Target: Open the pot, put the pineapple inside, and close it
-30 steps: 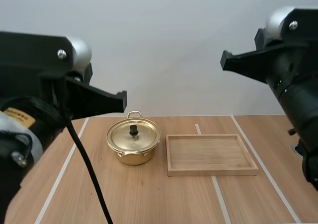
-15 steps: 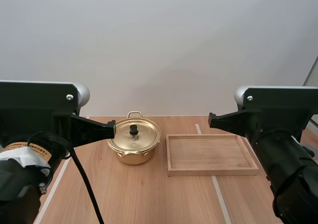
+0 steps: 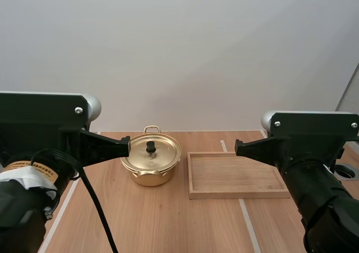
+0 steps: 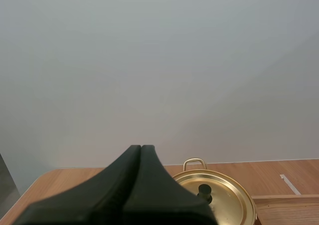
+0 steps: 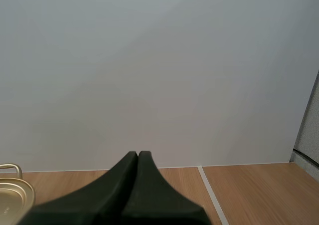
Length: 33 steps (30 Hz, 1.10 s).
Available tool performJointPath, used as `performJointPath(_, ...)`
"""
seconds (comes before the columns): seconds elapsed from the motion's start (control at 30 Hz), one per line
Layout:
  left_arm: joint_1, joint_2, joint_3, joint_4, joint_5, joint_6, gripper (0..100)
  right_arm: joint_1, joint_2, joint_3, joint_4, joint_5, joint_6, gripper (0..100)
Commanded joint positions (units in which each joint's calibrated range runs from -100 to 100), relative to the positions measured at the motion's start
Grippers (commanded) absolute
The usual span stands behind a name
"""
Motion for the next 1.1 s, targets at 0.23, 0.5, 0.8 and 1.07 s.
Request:
performJointPath(0.23,0.08,-4.39,13.88,0.41,-17.09,-0.56,0,-0.53,-0.51,0.2,0.14,-0.9,-0.39,0)
performJointPath(0.5,0.08,-4.91,24.06,0.08,-13.69,-0.56,0,-0.53,-3.64,4.98,0.14,-0.9,-0.39,0)
performJointPath(0.8,0.08,-4.91,28.36,-4.94,-13.69,-0.56,0,-1.05,-8.45,12.54,0.14,-1.96,-0.39,0)
performJointPath(1.07,0.08,-4.91,29.35,-4.94,-16.48,-0.56,0,-1.05,-8.45,12.54,-2.04,-2.36,-0.39,0)
